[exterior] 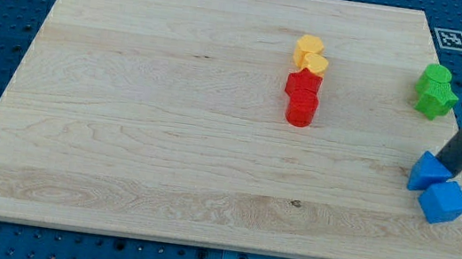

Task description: Slide the blue triangle towards the left side

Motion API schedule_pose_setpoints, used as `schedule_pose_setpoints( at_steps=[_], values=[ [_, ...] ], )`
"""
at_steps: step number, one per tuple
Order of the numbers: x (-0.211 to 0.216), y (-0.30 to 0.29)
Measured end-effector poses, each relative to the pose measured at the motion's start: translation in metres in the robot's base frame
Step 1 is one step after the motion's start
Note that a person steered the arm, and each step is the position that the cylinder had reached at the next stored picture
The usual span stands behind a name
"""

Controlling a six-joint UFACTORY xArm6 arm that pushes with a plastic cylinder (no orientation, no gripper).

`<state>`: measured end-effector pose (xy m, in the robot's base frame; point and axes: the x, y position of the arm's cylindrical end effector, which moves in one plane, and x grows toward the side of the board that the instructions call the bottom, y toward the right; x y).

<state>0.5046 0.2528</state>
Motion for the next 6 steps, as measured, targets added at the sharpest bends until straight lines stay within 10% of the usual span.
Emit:
schedule_pose_setpoints(
  at_steps=[6],
  values=[
    [-0.001,-0.039]
  ],
)
